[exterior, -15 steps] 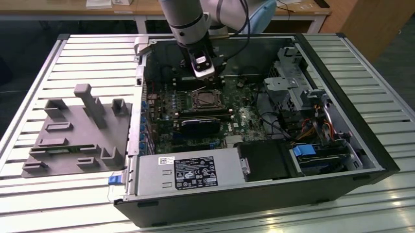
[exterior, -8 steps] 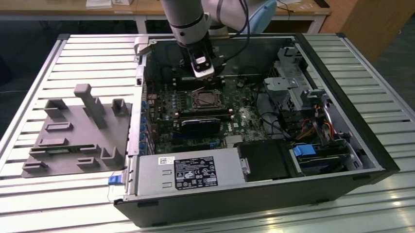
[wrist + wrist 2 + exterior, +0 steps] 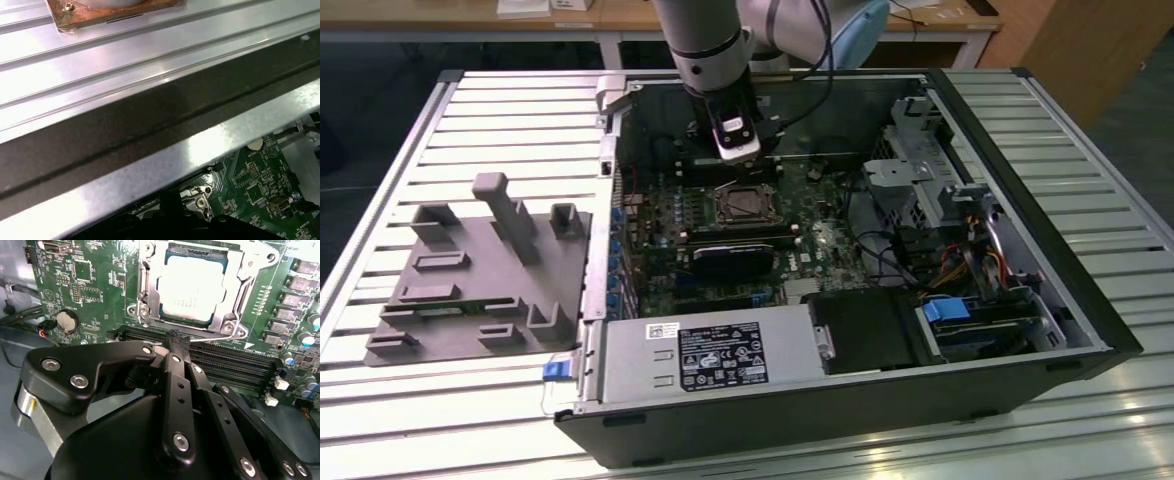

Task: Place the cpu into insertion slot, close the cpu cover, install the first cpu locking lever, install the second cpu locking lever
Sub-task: 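Install the first cpu locking lever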

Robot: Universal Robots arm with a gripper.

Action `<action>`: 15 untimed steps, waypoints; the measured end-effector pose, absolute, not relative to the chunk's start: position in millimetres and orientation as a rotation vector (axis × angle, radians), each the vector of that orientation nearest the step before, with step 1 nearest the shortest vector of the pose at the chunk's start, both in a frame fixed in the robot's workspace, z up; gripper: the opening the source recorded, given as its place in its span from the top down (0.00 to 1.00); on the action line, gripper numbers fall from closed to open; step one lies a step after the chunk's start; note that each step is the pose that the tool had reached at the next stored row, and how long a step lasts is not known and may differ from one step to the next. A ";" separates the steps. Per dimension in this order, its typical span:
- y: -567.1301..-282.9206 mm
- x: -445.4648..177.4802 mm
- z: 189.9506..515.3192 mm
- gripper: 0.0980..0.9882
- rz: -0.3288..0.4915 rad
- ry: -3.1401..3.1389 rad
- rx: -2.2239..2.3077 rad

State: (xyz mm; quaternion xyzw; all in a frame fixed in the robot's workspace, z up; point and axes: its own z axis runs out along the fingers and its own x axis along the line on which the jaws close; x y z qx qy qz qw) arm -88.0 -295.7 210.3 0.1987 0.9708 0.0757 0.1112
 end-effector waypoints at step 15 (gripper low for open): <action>-295.7 -79.7 209.8 0.99 0.245 2.853 0.583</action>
